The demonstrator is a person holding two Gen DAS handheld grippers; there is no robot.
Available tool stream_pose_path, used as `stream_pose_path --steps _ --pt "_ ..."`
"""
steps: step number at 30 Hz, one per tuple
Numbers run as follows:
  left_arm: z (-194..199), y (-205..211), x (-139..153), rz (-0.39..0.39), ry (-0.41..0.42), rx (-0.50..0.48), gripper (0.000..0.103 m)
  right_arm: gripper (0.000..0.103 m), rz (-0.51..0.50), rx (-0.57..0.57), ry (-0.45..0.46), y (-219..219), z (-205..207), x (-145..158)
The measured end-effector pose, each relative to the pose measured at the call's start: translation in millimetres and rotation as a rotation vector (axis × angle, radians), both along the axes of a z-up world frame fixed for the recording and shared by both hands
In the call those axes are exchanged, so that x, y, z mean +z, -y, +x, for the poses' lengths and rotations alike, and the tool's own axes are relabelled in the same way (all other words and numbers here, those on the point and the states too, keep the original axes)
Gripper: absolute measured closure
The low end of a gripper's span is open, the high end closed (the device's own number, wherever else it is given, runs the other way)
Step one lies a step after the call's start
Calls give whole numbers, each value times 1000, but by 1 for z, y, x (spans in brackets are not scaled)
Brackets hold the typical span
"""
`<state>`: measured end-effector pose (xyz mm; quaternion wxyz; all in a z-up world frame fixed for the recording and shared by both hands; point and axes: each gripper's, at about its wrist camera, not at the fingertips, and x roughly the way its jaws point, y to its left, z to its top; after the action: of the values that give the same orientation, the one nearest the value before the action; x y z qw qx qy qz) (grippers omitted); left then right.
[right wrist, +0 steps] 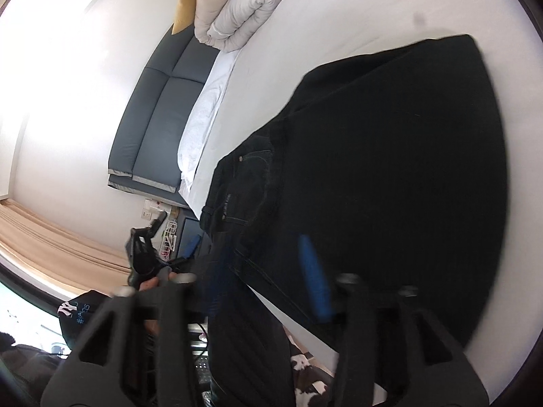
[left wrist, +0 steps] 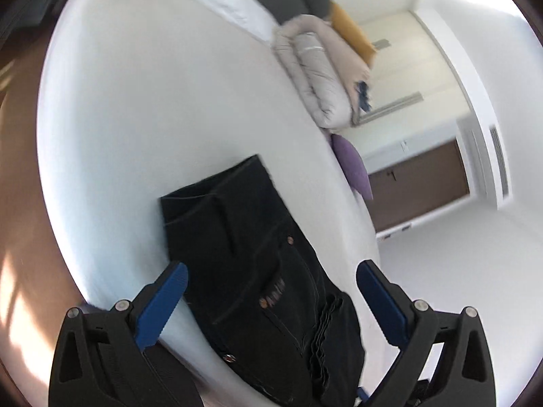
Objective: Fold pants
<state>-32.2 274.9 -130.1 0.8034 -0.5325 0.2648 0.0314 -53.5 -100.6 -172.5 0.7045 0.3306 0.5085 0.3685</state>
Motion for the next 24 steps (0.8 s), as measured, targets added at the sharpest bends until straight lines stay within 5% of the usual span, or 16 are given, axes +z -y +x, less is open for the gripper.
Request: stream_pose_path --steps 5,10,12,17,24 --pt "18 -13 -42 -209 -44 5 6 36 -15 29 -6 -29 21 6" --pt "31 -15 -54 -273 -31 16 6 37 3 70 -38 -52 38 2" --pt "33 -15 -53 -274 -33 17 22 38 -23 84 -48 -60 40 -3" --pt "35 -18 -61 -276 -77 4 73 66 -112 99 -80 -78 49 -12" --pt "38 -7 -32 -73 -89 -34 84 76 -171 149 -92 -117 69 -18"
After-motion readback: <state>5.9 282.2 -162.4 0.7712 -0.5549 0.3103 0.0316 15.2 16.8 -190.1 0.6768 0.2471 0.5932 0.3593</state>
